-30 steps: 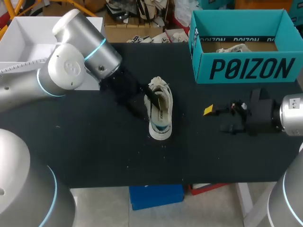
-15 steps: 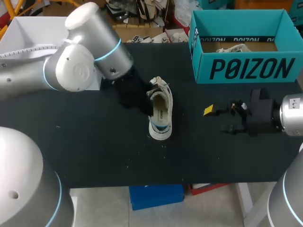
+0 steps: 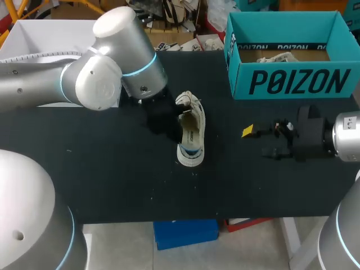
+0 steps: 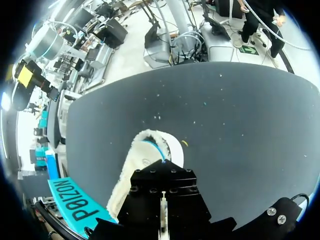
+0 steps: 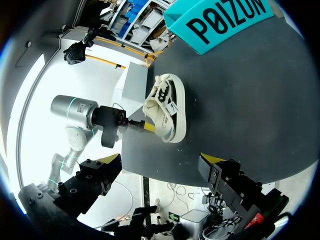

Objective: Take the shoe out of the shoebox, open the shoe tongue, remove and reinsert the insole, then place the shoe into the shoebox

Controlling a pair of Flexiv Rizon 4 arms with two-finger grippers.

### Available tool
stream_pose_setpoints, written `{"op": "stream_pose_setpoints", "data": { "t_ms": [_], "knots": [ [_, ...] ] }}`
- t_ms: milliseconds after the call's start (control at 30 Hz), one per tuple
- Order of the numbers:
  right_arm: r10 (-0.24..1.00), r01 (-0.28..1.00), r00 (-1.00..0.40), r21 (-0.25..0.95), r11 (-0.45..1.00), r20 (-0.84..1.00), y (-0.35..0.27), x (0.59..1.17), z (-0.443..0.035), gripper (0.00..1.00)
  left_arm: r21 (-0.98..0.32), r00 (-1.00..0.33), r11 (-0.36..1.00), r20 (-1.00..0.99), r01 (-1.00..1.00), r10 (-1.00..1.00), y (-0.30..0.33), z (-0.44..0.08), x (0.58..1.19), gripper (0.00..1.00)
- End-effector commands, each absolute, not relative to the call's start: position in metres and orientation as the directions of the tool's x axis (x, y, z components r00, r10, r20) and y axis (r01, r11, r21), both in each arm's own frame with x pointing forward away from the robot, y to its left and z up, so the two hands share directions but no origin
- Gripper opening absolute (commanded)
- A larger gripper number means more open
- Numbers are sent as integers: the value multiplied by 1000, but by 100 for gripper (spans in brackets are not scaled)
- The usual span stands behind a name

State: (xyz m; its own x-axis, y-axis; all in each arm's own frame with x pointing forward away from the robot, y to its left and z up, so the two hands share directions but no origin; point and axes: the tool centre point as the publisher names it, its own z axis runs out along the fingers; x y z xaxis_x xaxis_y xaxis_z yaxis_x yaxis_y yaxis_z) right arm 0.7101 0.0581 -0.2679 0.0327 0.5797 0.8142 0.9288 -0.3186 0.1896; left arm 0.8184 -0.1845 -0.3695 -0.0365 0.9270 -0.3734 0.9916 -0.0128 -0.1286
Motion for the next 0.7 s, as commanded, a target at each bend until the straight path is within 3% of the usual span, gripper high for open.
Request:
{"op": "stream_pose_setpoints", "data": {
  "t_ms": [33, 700],
  "knots": [
    [581, 928, 34, 190, -320, 813, 60, 710, -268, 100, -136, -34, -16, -361, 991, 932, -193, -377, 822, 0],
    [581, 928, 34, 190, -320, 813, 60, 710, -268, 100, -163, -29, -25, -321, 986, 947, -204, -400, 821, 0]
  ]
}}
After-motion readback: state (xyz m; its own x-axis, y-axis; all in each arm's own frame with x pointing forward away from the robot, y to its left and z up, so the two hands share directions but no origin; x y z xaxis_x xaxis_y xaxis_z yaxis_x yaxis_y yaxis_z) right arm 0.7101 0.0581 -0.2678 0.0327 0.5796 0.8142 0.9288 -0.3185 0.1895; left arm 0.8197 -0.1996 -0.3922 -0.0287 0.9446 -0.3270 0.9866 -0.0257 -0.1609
